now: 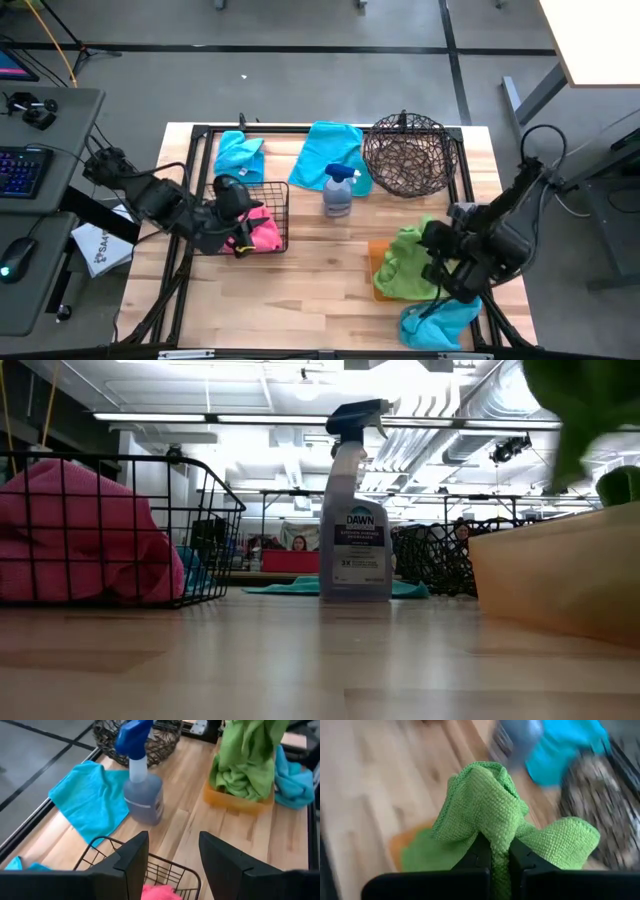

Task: Sort microfiber towel by color & place in baskets
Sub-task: Put the green microfiber cloth into the orange bin

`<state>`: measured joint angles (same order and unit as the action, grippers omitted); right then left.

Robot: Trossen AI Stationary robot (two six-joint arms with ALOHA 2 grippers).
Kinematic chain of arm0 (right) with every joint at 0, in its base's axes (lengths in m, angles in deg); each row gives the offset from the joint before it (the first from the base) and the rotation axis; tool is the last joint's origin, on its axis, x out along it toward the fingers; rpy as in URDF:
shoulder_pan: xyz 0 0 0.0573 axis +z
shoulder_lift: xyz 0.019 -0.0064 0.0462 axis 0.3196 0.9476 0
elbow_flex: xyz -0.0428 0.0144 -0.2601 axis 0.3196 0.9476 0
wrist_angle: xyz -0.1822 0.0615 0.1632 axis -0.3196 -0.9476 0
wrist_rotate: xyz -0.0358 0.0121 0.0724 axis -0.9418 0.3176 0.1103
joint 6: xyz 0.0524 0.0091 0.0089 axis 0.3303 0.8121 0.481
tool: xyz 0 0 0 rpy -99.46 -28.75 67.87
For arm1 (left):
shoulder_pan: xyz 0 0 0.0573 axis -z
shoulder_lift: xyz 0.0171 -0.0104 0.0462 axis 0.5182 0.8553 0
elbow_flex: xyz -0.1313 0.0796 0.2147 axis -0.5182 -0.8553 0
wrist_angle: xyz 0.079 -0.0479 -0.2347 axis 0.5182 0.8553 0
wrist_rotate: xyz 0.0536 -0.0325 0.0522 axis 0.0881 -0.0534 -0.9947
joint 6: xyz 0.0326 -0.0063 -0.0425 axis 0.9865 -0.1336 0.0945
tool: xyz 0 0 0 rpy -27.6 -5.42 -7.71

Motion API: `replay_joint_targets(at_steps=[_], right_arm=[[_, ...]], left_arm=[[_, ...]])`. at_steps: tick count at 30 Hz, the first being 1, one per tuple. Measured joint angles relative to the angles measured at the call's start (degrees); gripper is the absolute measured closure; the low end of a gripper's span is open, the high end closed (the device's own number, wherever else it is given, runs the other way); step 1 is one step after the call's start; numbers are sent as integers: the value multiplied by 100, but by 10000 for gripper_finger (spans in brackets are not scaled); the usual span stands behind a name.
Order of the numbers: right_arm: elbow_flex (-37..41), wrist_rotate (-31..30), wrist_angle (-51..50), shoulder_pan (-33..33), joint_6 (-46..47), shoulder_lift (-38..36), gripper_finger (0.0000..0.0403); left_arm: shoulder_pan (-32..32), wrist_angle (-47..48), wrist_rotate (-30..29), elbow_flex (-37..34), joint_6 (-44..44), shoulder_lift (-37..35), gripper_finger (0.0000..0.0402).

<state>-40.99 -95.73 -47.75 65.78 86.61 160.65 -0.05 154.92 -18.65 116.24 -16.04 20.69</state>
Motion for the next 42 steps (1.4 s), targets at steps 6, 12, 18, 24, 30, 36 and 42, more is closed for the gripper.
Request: replay_joint_targets(at_steps=[6,12,18,24,30,36,42], right_arm=[[1655,769,604,90,990,-19,402],[2932,2002,2236,-288,1112,-26,402],[3681,2579,4012,-857,1441,-30,402],[3916,2836,4305,-1517,2276,-37,400],[4400,3459,4970,-1831,2436,-38,398],[4498,3529,5130,-1830,2248,-73,370],[3909,3463,4519,-1823,1607,-220,280]], left_arm=[[249,-35,-209,-164,-515,16,238],[303,-69,-200,-164,-601,36,238],[301,-68,-193,-168,-667,34,238],[301,-133,-164,-168,-669,34,238],[299,-225,-49,-168,-665,34,238],[299,-240,-48,-168,-663,34,238],[286,-245,67,-168,-635,34,238]])
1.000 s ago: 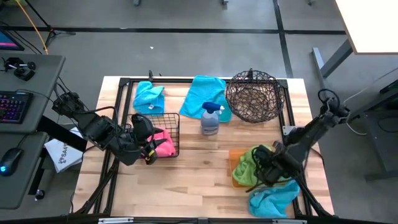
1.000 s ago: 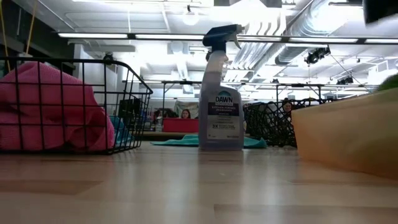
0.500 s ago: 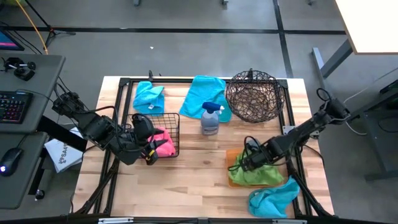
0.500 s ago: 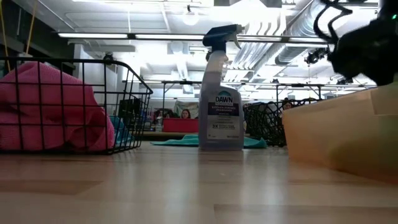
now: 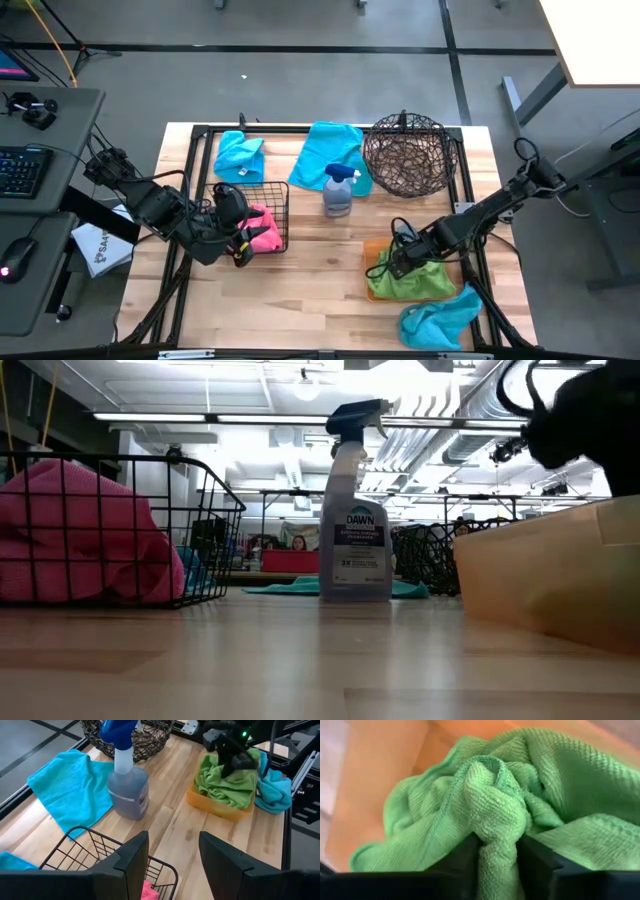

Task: Sort microfiber towel by color & place in baskets
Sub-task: Put the green microfiber cloth into the orange bin

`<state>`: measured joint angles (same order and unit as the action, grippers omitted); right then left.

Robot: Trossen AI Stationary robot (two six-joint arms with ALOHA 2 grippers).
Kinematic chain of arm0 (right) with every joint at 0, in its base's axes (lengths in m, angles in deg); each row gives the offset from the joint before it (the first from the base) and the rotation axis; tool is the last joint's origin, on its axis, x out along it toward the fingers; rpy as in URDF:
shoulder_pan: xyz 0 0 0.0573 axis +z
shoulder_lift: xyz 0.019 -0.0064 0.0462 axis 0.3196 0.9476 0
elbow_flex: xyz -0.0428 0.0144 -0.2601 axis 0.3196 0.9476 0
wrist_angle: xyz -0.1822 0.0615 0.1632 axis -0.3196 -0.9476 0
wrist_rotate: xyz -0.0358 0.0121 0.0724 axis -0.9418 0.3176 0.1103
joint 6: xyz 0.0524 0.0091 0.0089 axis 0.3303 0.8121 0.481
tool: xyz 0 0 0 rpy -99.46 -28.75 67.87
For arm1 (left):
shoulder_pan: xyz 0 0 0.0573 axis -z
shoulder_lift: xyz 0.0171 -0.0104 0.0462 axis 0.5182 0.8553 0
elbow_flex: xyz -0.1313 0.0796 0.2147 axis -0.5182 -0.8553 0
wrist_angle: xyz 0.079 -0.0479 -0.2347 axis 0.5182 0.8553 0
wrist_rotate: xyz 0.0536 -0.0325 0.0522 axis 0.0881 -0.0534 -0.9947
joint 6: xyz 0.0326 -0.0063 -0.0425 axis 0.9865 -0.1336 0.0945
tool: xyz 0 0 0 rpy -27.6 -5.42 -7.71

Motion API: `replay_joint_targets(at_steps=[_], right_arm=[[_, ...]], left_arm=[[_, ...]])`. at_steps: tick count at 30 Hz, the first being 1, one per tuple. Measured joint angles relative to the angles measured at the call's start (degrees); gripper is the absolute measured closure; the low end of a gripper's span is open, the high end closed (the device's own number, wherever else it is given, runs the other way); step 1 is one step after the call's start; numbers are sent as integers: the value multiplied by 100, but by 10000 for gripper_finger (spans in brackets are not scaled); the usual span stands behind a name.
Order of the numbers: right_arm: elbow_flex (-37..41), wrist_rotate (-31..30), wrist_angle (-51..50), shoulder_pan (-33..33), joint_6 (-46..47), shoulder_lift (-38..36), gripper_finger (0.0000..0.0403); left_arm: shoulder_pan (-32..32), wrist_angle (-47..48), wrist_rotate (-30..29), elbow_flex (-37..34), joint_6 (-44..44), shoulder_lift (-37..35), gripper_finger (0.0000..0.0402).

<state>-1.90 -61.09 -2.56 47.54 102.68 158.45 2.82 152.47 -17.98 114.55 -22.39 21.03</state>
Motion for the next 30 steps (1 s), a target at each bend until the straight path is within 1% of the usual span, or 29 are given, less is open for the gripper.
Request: replay_joint_targets(at_steps=[2,5,9,13,16,18,20,23,25,30], right_arm=[[-257,116,-376,0,-241,2,246],[-640,451,-856,0,-541,0,201],[-1205,609,-1574,2,-1021,0,155],[-1864,312,-2219,0,-1289,0,133],[-2300,-31,-2595,0,-1242,0,131],[-2447,-174,-2601,18,-1122,-10,131],[-2385,-125,-2575,39,-1014,-11,131],[-1922,255,-2286,70,-872,9,138],[-1475,474,-1858,105,-701,11,146],[-324,768,-361,170,-218,13,170]], left_arm=[[-28,2,17,0,107,0,238],[-31,1,17,0,126,0,238],[-31,2,15,0,130,0,238],[-31,4,15,0,134,0,238],[-31,4,15,0,134,0,238],[-31,4,13,0,134,0,238],[-31,4,13,0,132,0,238],[-31,-59,9,0,134,-1,238],[-31,-162,-25,0,133,-1,238],[-31,-177,-50,0,125,-2,238]])
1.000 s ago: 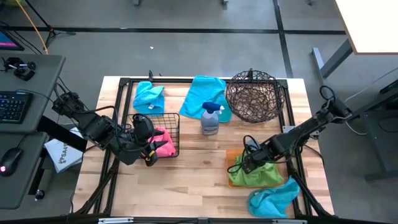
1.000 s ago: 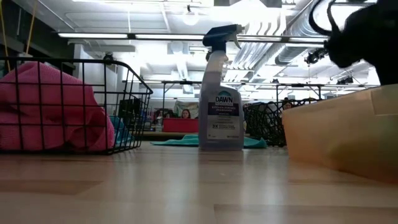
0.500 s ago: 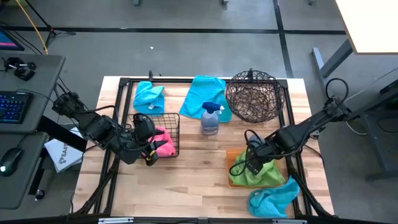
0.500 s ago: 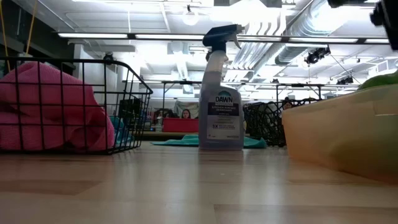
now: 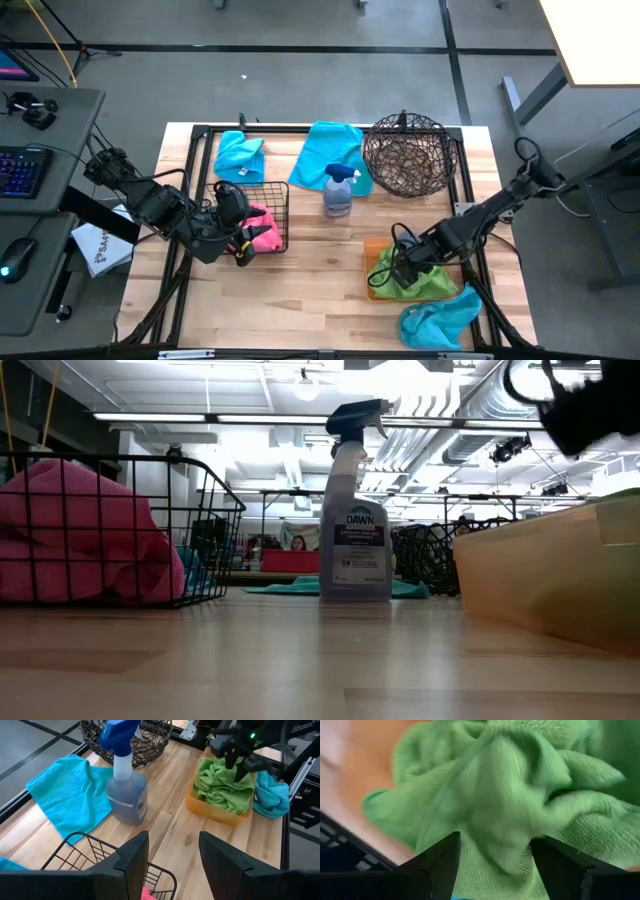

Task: Sort microfiber towel by color & place in baskets
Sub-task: Put the green microfiber cloth into the orange bin, then put the top left blue microfiber cloth into the right wire basket

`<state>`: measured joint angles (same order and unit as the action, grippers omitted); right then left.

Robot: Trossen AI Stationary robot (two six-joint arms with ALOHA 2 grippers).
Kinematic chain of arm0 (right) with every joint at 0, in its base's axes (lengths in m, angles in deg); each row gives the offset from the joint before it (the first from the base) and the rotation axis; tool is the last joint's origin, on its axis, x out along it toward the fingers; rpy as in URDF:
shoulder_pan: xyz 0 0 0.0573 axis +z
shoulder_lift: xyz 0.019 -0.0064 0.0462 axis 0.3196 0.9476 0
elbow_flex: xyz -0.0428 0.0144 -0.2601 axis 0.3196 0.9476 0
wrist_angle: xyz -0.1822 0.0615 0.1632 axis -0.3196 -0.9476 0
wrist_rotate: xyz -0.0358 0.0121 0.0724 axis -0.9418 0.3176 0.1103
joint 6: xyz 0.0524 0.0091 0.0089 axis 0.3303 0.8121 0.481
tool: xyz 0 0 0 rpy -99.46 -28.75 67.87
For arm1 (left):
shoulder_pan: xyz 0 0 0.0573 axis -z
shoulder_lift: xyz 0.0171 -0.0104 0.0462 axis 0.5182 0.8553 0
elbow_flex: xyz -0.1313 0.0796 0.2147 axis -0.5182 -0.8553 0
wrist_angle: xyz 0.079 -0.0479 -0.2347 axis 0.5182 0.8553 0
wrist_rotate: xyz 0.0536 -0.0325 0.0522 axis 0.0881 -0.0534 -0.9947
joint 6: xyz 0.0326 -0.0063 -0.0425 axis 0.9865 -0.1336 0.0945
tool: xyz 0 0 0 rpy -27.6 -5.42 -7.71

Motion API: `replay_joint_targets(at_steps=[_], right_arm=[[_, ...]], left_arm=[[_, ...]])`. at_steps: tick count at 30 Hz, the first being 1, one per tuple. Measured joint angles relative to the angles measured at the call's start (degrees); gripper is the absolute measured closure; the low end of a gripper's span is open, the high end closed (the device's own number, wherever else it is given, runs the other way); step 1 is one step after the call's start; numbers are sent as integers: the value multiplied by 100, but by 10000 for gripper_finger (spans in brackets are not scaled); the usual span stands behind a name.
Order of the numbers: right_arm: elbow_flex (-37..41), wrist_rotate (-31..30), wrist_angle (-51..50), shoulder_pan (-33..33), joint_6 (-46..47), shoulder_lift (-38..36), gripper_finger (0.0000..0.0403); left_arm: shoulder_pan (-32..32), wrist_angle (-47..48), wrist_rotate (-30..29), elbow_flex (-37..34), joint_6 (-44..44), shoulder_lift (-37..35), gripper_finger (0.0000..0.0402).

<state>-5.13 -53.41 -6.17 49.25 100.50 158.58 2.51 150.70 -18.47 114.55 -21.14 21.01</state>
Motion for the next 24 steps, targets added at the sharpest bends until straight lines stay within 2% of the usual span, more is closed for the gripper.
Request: replay_joint_targets(at_steps=[4,8,13,17,20,22,24], right_arm=[[299,107,215,-13,3,-28,182],[-254,-199,-507,-2,-241,-249,186],[-1421,-1213,-1904,91,-327,-546,187],[-2128,-2250,-2368,170,-463,-679,187],[-2446,-2796,-2372,144,-751,-699,187],[-2544,-2953,-2332,86,-994,-699,187],[-2555,-2968,-2300,-15,-1288,-698,187]], left_arm=[[0,-18,-39,0,-2,0,238],[-107,-190,-72,0,3,0,238],[-382,-470,-54,-2,4,0,238],[-692,-634,128,-2,11,-2,238],[-1245,-579,777,-2,-203,-2,238],[-1905,-389,1438,-2,-202,4,238],[-2635,12,1847,-2,76,48,238]])
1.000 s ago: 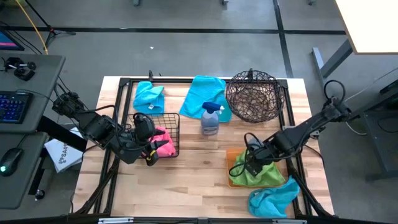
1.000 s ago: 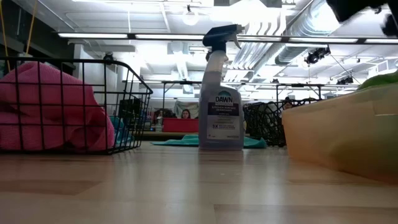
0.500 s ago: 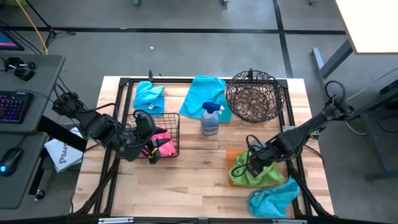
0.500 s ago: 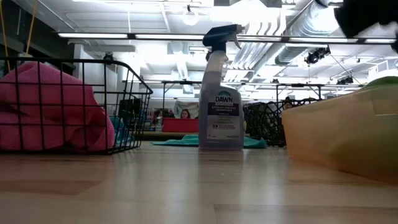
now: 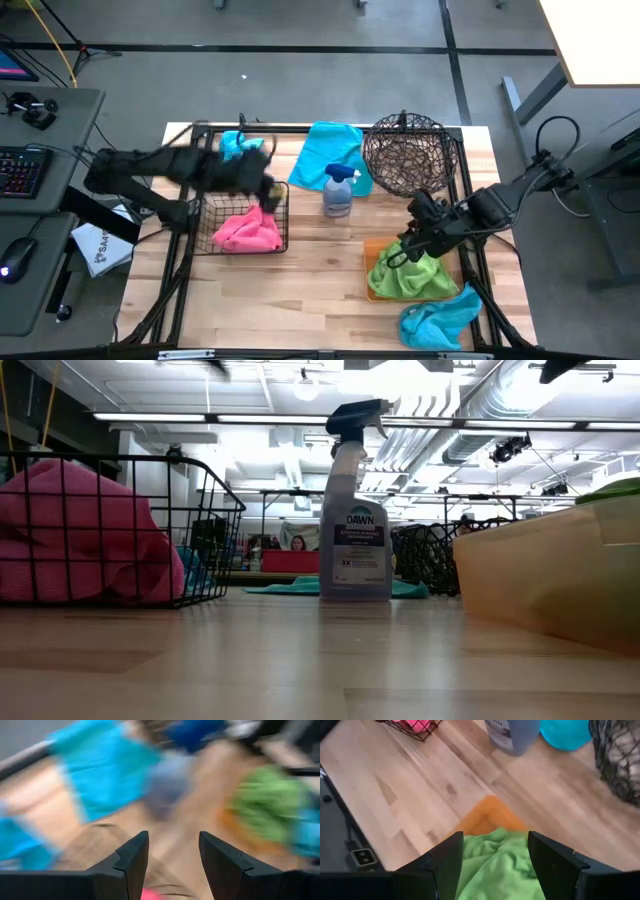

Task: Sort microfiber towel by color & place in baskets
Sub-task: Put the top left blue microfiber cloth into the right wire basket

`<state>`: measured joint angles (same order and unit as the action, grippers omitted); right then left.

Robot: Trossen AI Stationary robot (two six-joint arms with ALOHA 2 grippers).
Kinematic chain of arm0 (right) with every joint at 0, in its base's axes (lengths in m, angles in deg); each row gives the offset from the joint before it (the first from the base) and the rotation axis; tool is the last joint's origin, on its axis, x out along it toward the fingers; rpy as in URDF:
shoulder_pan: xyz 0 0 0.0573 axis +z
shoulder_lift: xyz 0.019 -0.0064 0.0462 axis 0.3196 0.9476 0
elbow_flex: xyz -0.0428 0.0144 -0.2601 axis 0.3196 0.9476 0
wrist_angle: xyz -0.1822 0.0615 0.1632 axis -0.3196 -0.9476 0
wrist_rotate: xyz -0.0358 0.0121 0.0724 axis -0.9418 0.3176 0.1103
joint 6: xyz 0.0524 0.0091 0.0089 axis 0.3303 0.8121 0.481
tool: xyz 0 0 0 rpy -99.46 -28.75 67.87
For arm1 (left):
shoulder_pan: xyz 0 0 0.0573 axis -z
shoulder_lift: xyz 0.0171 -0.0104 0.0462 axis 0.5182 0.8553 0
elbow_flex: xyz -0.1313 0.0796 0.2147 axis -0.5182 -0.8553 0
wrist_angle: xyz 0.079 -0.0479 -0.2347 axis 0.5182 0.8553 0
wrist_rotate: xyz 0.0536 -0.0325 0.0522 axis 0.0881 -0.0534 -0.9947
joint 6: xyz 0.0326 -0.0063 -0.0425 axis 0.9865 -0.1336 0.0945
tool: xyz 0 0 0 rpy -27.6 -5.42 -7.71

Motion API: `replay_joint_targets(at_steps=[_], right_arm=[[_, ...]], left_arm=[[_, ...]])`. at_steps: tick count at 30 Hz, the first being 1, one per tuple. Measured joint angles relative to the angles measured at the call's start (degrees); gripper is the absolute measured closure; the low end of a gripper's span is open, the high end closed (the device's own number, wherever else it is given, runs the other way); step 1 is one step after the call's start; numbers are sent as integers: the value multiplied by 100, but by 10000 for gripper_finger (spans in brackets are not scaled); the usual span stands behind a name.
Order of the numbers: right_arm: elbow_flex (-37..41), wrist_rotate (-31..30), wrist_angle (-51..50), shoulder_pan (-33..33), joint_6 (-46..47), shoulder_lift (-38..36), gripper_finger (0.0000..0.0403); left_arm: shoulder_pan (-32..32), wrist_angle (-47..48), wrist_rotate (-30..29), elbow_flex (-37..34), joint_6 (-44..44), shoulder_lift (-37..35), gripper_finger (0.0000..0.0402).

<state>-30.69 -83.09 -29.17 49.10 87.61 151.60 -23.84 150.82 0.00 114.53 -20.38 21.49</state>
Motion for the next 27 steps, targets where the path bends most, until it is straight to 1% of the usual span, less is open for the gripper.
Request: replay_joint_targets(at_steps=[5,7,10,13,15,18,20,23,27], right_arm=[[39,-53,32,-289,-692,5,187],[42,-67,63,-421,-801,7,187],[42,-90,93,-620,-818,5,187],[42,-192,143,-782,-639,5,187],[42,-253,208,-894,-514,5,187],[42,-316,281,-1074,-286,6,187],[44,-354,300,-1194,-122,7,187],[44,-412,315,-1368,88,5,187],[46,-433,346,-1604,118,10,187]], left_arm=[[-2077,1373,103,0,596,150,238],[-2833,1673,88,-6,905,220,238],[-3783,1444,146,-203,1376,227,236],[-4484,739,605,-746,1866,225,230],[-4812,293,1013,-1233,2133,225,224],[-5100,-442,1577,-2060,2333,229,215],[-5238,-765,1628,-2542,2374,236,210],[-5445,-1240,1506,-3102,2426,234,204],[-5730,-1870,1434,-3574,2475,234,201]])
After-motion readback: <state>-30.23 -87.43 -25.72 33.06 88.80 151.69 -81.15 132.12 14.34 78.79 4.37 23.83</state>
